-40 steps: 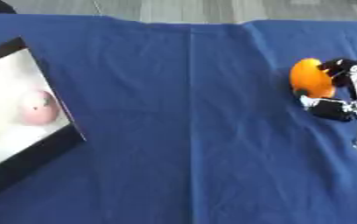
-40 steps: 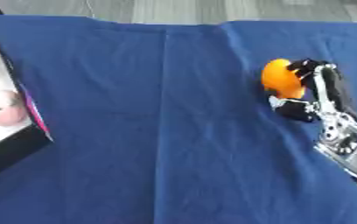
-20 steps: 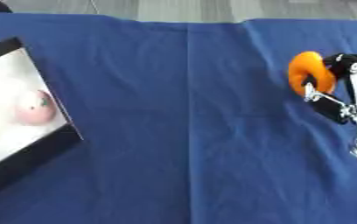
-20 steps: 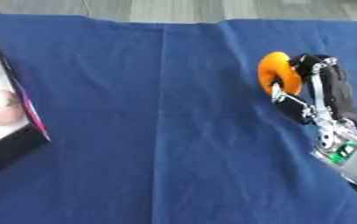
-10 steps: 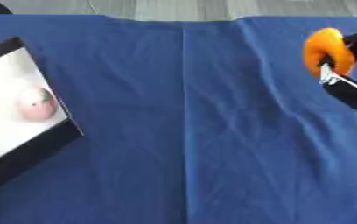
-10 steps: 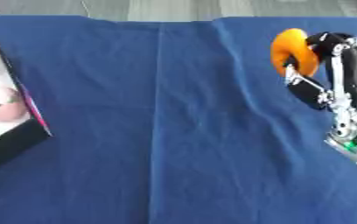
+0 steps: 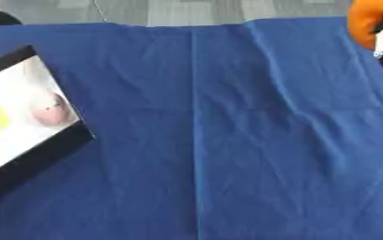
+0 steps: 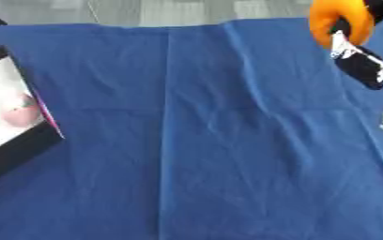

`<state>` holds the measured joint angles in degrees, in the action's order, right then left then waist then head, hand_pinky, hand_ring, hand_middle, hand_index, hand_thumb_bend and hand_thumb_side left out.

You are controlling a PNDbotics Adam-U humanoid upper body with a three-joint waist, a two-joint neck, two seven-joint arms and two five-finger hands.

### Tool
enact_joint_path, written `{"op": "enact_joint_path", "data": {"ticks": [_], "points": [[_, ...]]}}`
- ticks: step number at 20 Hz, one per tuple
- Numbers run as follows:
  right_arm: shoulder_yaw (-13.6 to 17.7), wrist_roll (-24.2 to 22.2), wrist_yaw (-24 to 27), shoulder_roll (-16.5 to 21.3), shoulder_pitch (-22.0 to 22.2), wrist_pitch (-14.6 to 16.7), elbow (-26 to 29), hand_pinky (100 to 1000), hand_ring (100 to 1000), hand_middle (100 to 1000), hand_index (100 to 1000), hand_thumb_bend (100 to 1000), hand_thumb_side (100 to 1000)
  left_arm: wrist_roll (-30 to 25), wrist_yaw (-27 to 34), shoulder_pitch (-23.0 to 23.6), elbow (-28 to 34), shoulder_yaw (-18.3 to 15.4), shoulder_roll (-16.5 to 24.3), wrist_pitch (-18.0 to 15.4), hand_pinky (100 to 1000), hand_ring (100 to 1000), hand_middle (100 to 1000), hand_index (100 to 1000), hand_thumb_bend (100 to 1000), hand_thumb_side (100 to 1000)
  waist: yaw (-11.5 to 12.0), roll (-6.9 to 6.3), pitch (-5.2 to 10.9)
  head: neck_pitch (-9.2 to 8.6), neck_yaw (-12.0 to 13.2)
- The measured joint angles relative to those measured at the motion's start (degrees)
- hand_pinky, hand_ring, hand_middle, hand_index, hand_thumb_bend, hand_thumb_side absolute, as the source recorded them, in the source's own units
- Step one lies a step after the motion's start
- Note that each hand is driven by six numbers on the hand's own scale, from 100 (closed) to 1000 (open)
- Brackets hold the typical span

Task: Pick up the objects with one hand, pass them to the other hand, and then place them into the box on the other side of the table.

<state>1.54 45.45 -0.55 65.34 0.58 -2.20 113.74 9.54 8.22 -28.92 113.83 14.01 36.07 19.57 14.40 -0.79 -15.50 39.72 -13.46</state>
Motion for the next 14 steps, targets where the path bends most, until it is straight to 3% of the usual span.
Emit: {"op": "enact_joint_path", "data": {"ticks": [8,9,10,14], "points": [[-3.36,-6.73,2.53,-2.62,-1.64,7.29,0.02,618,469,413,610,100,100,1.69,2.1,1.89,0.0,-1.35,1.17,1.96,770,666,622,768,100,615,-2.42,-0.02,3.47,2.53,3.35],[-3.86,-7.73,2.65,-3.19,-1.67,7.78,0.02,618,469,414,611,100,100,1.89,2.44,1.9,0.0,-1.57,1.28,2.09,770,667,622,769,100,698,-2.61,-0.02,3.67,2.77,3.77],[-4.4,-8.75,2.77,-3.82,-1.78,8.13,0.02,619,470,414,611,100,100,2.12,2.77,1.9,0.0,-1.77,1.42,2.18,770,667,623,769,100,606,-2.77,-0.02,3.9,3.06,4.12],[-6.72,-12.92,3.05,-6.18,-2.73,8.4,0.02,616,471,415,613,100,100,2.82,3.87,1.39,0.0,-2.56,2.61,2.65,771,668,624,769,100,589,-3.19,-0.02,5.82,4.0,5.19]]}}
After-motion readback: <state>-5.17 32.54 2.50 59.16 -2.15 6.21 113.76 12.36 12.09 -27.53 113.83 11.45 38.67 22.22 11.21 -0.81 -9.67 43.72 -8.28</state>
